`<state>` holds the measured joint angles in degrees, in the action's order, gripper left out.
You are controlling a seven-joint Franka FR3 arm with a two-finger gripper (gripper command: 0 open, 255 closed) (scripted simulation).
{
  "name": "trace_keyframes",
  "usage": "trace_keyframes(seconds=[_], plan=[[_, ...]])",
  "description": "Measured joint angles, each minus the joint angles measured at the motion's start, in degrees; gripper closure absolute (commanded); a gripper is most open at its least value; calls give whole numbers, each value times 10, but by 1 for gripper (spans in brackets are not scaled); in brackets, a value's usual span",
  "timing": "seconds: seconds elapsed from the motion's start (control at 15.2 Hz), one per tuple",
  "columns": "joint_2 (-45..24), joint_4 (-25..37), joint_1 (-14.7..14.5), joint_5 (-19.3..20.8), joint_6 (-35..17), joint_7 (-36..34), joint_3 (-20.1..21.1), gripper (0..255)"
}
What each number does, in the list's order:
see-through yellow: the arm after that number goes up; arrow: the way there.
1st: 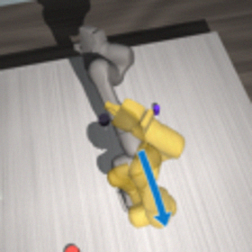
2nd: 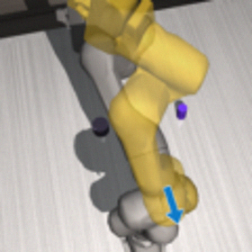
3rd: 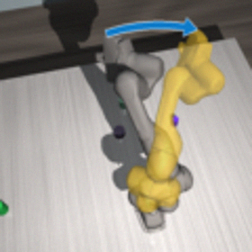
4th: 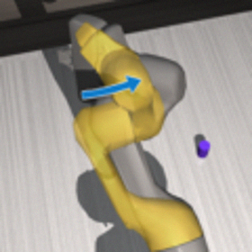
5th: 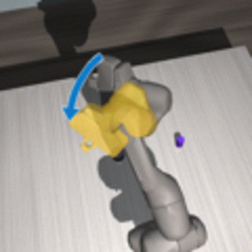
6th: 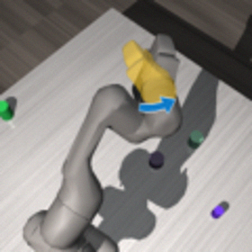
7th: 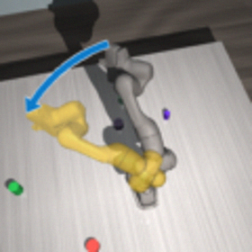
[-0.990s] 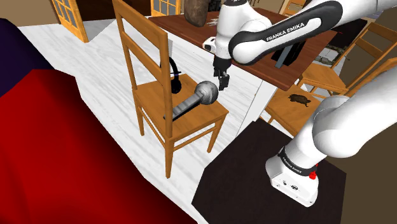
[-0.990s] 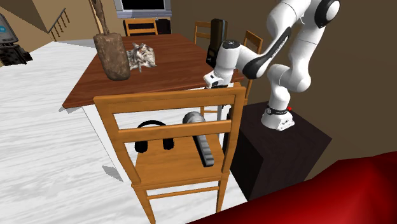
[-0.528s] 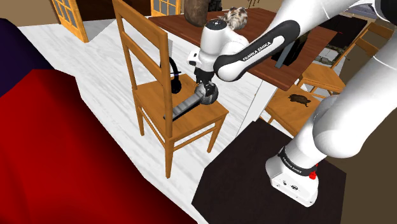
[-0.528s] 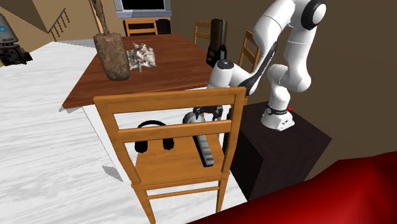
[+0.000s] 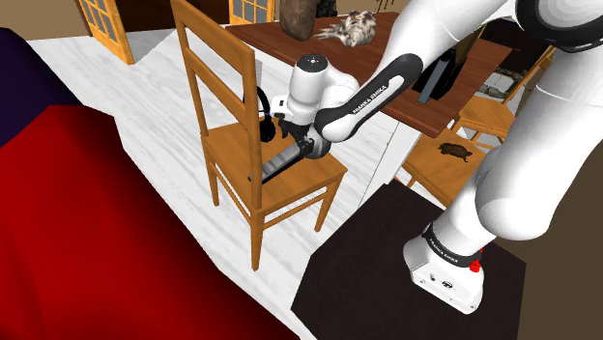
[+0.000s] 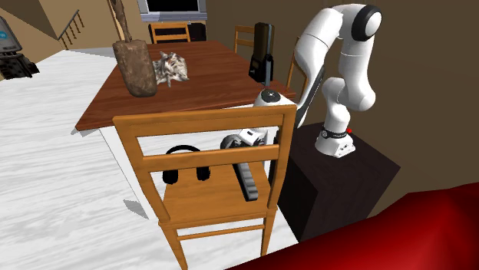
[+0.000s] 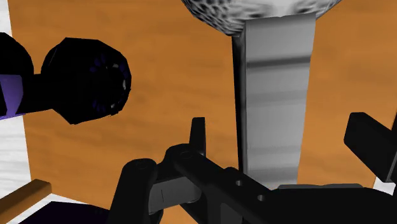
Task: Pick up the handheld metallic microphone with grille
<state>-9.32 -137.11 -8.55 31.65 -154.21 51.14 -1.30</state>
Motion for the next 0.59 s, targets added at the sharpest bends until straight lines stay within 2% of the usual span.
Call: trace_keyframes(seconds=[0.26, 0.33, 0.59], plan=[[-26, -1, -3, 26, -25, -24, -9, 0], [-30, 1, -4, 28, -28, -27, -10, 255], [-34, 2, -5, 32, -31, -30, -11, 255]])
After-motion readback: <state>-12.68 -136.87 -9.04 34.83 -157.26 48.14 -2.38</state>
